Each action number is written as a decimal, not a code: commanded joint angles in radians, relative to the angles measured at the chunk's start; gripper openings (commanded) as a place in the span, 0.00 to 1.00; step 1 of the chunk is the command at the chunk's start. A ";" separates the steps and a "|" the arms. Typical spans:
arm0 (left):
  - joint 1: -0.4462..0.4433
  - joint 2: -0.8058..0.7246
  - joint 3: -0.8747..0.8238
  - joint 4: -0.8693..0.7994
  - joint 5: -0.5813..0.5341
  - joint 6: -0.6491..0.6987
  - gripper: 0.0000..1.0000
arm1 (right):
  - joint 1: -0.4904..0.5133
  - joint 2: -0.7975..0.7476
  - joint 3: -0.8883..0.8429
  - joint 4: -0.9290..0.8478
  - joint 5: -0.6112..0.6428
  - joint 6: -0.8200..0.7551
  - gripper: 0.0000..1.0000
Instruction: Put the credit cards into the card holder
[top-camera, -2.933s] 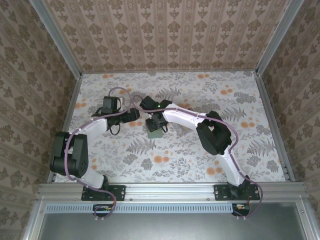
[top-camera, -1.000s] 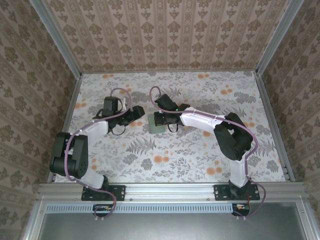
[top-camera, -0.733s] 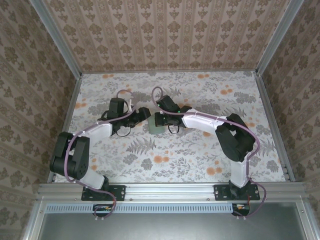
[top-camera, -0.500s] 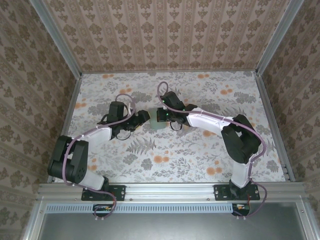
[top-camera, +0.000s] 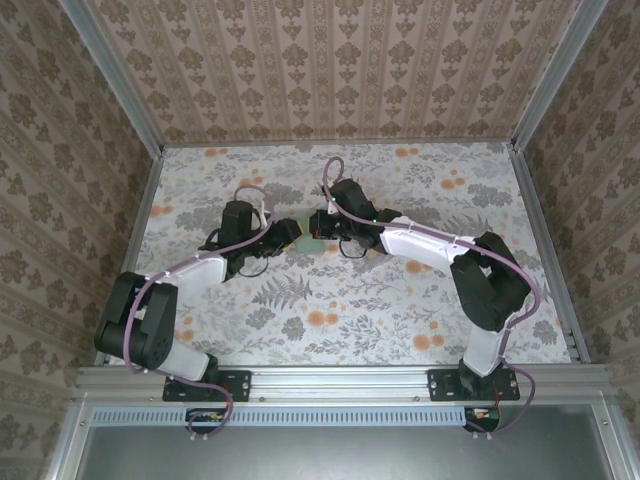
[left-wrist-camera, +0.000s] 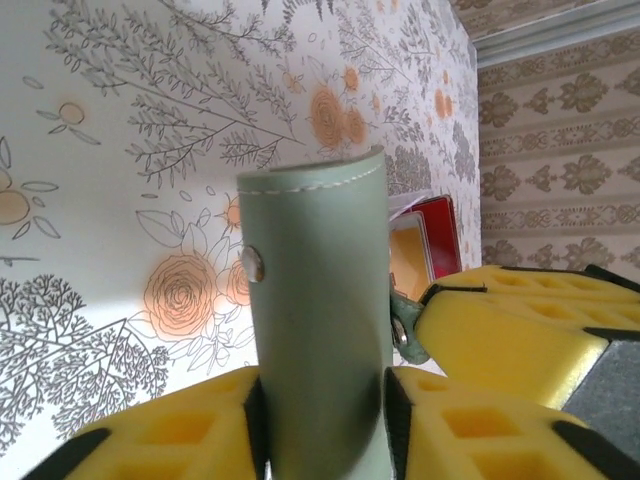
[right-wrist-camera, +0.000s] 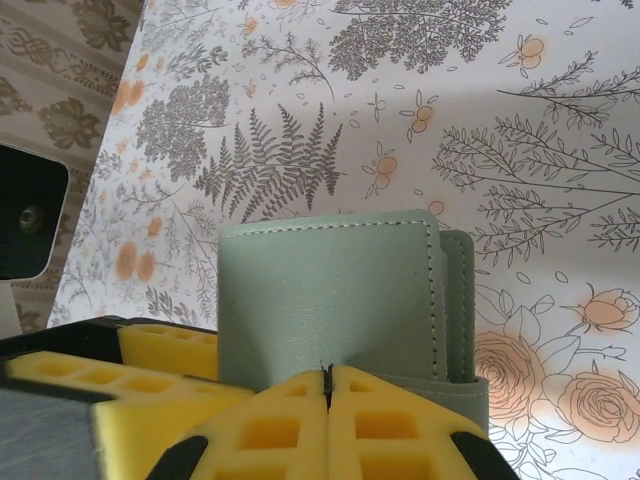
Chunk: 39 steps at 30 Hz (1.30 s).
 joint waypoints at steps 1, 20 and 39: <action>0.000 0.002 0.011 0.040 0.023 -0.003 0.31 | -0.014 -0.047 -0.026 0.066 -0.074 0.045 0.00; 0.114 -0.123 -0.056 -0.026 0.104 0.068 0.00 | -0.076 -0.040 -0.123 0.035 -0.090 -0.005 0.10; 0.141 -0.127 -0.014 0.059 0.278 0.041 0.00 | -0.111 0.023 -0.146 0.181 -0.365 0.057 0.45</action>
